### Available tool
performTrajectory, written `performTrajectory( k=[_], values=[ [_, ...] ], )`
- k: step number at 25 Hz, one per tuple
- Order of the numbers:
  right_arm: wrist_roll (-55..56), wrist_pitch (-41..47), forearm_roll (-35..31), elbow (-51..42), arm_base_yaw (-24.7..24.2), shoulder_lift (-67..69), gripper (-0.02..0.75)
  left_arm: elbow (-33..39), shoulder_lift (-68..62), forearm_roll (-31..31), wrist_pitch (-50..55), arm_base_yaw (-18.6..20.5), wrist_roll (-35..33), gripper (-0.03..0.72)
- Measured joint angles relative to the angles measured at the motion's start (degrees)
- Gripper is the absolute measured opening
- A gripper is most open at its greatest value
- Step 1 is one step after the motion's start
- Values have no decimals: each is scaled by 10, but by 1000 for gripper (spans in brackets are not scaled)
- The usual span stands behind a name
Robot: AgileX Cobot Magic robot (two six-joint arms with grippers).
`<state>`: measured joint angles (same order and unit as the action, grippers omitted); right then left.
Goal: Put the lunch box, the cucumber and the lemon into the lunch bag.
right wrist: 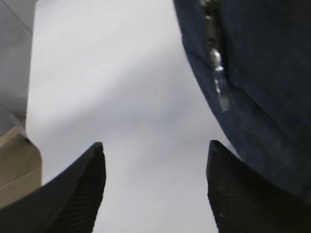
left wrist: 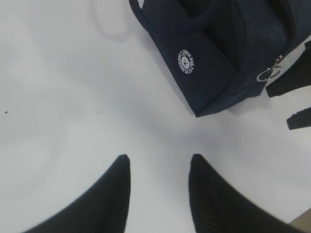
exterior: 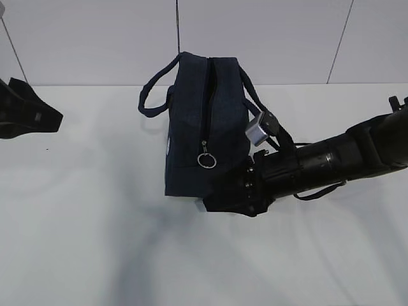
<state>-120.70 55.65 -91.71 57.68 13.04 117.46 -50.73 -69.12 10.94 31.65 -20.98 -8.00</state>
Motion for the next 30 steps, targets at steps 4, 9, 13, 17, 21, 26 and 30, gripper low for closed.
performTrajectory(
  k=[4,9,13,17,21,26,30],
  values=[
    [-1,-29,-32,0,0,0,477,0,0,0,0,0,0,286],
    [-23,-16,-70,0,0,0,454,0,0,0,0,0,0,281],
    [-31,-5,-88,0,0,0,453,0,0,0,0,0,0,278],
    [-34,7,-100,0,0,0,452,0,0,0,0,0,0,277],
    [-39,28,-108,0,0,0,448,0,0,0,0,0,0,277],
    [-45,50,-111,0,0,0,443,0,0,0,0,0,0,276],
    [-54,53,-111,0,0,0,443,0,0,0,0,0,0,275]
  ],
)
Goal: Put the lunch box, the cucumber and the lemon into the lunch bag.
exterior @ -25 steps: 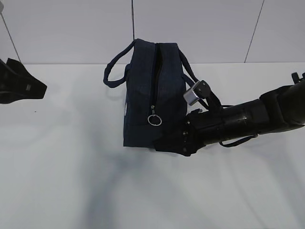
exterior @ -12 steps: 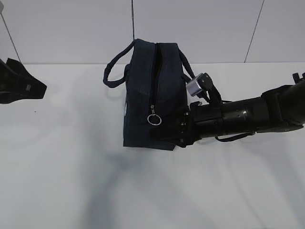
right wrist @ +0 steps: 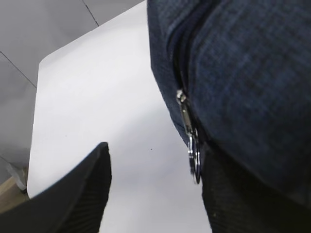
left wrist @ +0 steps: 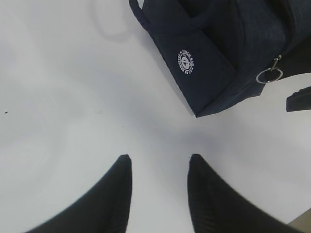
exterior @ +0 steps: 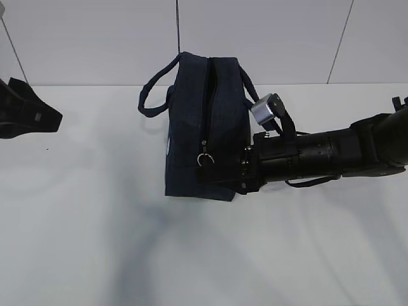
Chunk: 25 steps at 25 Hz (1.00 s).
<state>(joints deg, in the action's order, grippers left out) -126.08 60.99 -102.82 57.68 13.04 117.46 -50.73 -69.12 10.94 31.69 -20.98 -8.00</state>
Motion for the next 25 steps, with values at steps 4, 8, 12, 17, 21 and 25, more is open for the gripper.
performTrajectory(
  k=[4,8,12,17,21,25],
  values=[
    [-4,0,0,0,0,0,442,0,0,0,0,0,0,275],
    [-4,-3,0,0,0,0,442,0,0,0,0,0,0,275],
    [-6,-7,0,0,0,0,442,0,0,0,0,0,0,270],
    [-6,-10,0,0,0,0,442,0,0,0,0,0,0,267],
    [-13,0,0,7,0,0,442,0,0,0,0,0,0,263],
    [-11,4,0,17,0,4,442,0,0,0,0,0,0,260]
  ],
)
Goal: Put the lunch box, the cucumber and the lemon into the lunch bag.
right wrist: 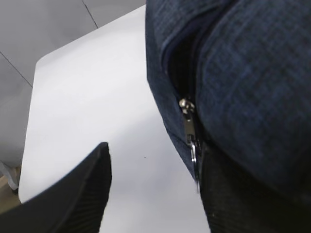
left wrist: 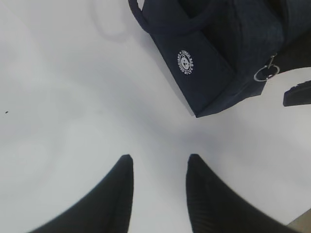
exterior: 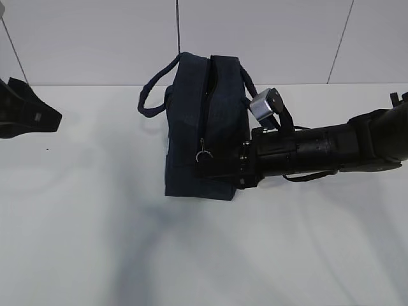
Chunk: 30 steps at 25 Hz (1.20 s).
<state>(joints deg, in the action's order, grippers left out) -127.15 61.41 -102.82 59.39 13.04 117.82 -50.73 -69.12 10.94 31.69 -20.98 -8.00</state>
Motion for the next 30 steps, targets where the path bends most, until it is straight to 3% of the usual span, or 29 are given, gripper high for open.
performTrajectory(
  k=[10,16,23,28,30],
  values=[
    [1,-5,-1,1,17,25,417,0,0,0,0,0,0,256],
    [2,-11,-2,13,17,25,238,0,0,0,0,0,0,255],
    [2,-31,-2,18,17,26,185,0,0,0,0,0,0,253],
    [2,-41,-2,18,17,26,15,0,0,0,2,0,0,251],
    [2,-43,-2,19,17,26,1,0,0,0,6,0,0,251]
  ],
)
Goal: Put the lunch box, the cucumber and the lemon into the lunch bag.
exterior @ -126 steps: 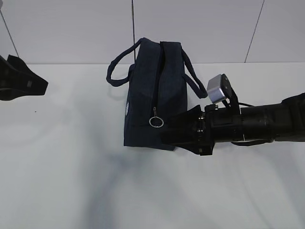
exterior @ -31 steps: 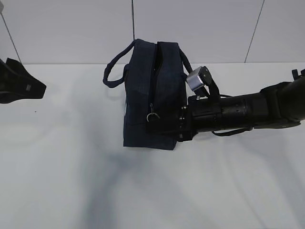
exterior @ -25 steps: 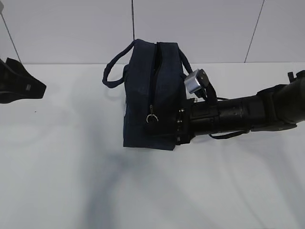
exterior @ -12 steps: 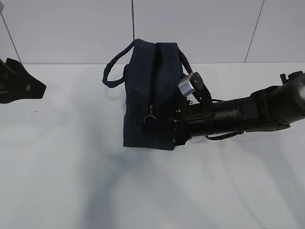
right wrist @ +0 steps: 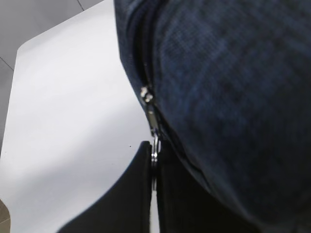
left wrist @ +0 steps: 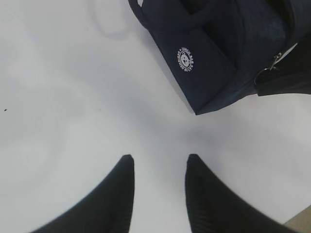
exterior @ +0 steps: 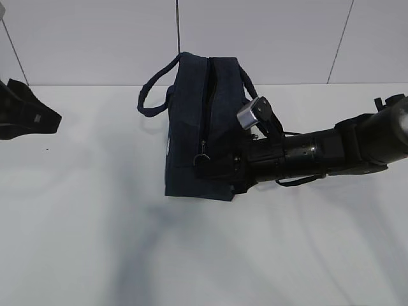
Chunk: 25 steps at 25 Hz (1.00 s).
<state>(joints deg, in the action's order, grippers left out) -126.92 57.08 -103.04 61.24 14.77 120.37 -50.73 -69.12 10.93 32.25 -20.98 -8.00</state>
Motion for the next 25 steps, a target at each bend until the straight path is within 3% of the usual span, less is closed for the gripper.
performTrajectory(
  k=[6,15,25],
  values=[
    [25,3,0,1,0,0,1,0,0,0,2,0,0,251],
    [125,81,2,1,0,0,1,0,0,0,2,0,0,246],
    [175,80,66,1,0,-63,1,0,0,0,2,0,0,246]
  ],
)
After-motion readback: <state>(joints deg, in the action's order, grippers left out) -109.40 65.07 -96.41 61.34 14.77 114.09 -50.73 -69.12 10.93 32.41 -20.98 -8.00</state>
